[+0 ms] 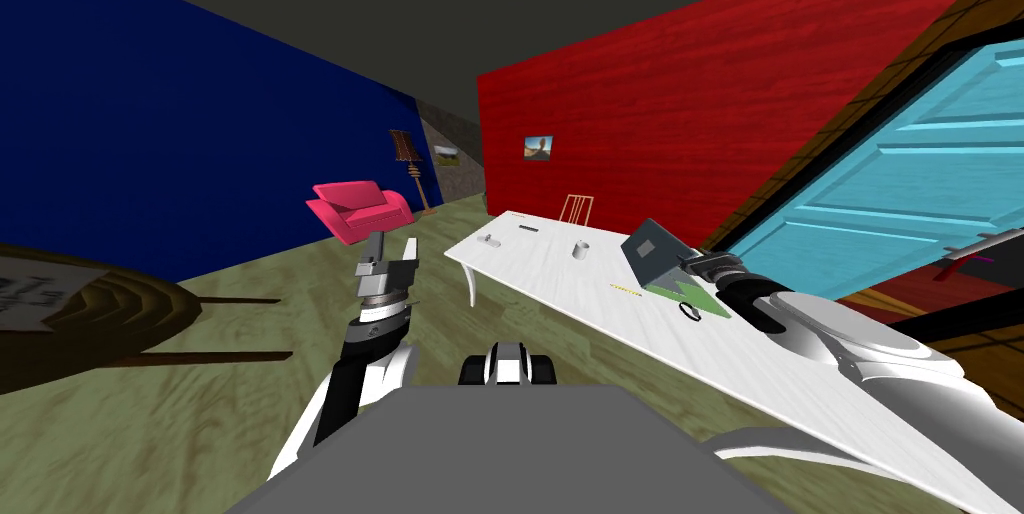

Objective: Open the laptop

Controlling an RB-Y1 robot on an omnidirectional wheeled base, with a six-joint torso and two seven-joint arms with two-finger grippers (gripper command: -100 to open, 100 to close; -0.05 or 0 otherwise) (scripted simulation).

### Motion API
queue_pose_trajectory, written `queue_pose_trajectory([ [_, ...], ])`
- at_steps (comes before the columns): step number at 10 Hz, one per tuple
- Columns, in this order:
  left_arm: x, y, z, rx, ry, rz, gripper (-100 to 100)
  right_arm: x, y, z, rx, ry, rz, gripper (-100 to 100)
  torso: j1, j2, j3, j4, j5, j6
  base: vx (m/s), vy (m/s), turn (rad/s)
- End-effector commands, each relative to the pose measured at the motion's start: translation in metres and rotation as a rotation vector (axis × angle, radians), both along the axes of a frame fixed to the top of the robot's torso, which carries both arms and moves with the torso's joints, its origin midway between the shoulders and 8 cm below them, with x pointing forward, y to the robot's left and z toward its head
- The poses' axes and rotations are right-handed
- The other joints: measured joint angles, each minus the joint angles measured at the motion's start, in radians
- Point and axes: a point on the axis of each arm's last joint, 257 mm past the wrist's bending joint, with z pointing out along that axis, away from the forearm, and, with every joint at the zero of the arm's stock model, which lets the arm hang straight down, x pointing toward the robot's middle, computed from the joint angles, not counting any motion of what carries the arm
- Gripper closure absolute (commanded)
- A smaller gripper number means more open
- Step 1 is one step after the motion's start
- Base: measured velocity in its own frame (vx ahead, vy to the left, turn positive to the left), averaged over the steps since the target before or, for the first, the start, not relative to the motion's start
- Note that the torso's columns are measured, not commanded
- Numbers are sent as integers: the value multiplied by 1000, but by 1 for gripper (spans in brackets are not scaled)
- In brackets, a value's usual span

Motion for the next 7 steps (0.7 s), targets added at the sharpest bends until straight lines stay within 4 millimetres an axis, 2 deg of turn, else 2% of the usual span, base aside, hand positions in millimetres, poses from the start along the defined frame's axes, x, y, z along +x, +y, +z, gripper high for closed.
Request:
queue_pose_trajectory([
  [1, 0, 0, 0, 0, 0, 0, 0, 3, 2, -5, 120, -63, -4, 100, -3, 0, 0, -2, -3, 0, -93, -136, 38],
  [3, 0, 0, 0, 0, 0, 0, 0, 6, 3, -8, 210, -111, -6, 100, -10, -2, -1, -3, -6, 4, -100, -155, 10],
  [5, 0, 0, 0, 0, 0, 0, 0, 9, 5, -11, 299, -160, -6, 100, 1, -3, -2, -1, 0, 0, -100, -142, -1],
  [6, 0, 0, 0, 0, 0, 0, 0, 8, 5, -10, 274, -147, -6, 100, 5, -3, -2, -1, 2, 0, -36, -58, 4],
  [7, 0, 0, 0, 0, 0, 0, 0, 4, -1, -6, 236, -120, -11, -100, 10, -5, -3, -2, 3, -1, 22, 34, 15],
])
